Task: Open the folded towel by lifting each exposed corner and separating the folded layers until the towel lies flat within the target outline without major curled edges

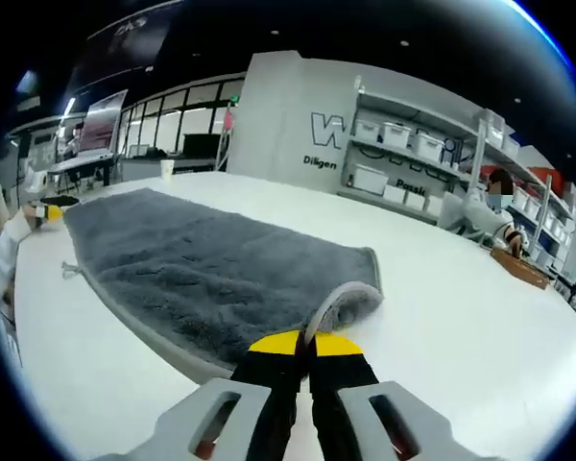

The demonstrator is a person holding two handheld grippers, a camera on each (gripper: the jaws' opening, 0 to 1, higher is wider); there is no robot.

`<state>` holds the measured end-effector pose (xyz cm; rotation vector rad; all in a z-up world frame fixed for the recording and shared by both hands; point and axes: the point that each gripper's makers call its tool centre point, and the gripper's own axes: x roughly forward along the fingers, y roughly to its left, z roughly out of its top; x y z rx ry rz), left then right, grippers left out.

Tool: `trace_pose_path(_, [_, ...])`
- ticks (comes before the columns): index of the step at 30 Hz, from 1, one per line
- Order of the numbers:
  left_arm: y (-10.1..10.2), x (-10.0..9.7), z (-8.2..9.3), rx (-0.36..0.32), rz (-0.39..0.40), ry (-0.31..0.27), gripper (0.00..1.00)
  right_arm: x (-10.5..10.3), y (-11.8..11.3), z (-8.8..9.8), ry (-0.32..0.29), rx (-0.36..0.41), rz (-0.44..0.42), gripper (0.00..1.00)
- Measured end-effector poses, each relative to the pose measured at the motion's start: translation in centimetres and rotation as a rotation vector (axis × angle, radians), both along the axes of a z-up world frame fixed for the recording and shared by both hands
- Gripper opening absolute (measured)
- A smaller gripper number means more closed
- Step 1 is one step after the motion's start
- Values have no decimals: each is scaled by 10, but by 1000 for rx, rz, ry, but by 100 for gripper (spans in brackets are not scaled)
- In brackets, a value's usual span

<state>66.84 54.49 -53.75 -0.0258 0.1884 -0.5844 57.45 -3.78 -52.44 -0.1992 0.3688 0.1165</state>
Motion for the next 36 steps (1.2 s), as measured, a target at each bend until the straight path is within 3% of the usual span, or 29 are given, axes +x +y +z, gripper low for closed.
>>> trace_pose_path(13, [1,1,3,-22,9,-8,99,-22,-3,-22,50,58,-45,0])
trace_pose_path(27, [2,0,3,-33,16,-5,99,-29,-9,-35,87,108,-78,0])
trace_pose_path(32, [1,-1,2,-33,16,-4,99,-30,-10,-32,91,138,-77,0])
trace_pose_path(36, [2,0,1,-30,17,0,99,-30,-15,-19,69,93,-91,7])
